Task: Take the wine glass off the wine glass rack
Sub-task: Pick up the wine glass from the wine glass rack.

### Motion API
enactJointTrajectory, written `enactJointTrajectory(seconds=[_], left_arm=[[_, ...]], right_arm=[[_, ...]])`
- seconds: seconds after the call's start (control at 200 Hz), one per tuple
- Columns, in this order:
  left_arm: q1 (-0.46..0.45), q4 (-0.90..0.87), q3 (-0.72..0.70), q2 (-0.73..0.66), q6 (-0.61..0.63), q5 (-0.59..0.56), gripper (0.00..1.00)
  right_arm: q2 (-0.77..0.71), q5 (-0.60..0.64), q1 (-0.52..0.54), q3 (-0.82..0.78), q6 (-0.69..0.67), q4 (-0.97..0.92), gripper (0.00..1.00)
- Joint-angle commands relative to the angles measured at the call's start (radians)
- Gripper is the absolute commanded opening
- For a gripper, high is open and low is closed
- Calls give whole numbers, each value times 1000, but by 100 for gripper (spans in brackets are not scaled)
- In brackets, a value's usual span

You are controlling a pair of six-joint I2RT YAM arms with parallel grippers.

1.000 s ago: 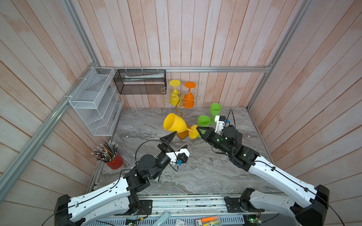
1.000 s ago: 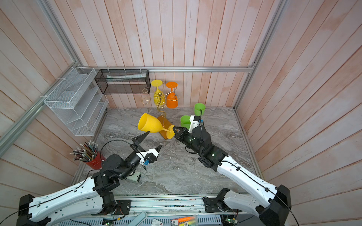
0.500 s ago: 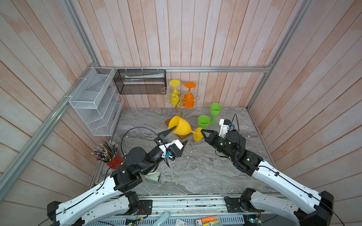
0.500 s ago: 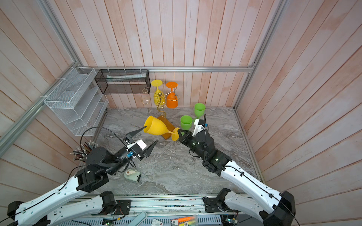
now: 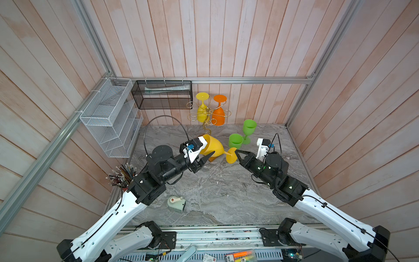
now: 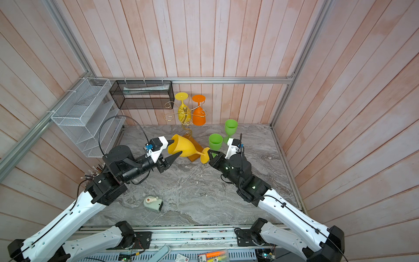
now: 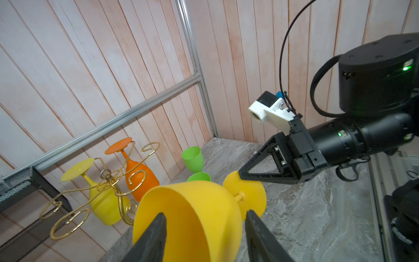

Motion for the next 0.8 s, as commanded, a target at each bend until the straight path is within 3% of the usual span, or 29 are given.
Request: enactJointTrajectory(seconds=[0.0,0.53,0.795], left_arm=[[22,-45,48,19,-84,112,55],[44,-73,65,59,-145,149,42],[46,-91,85,76,-157,157,25]], right_arm=[[-18,27,-6,-11,-31,16,0],[15,20,-55,20,-108,8,0],[31,2,-85,26,-131,17,0]])
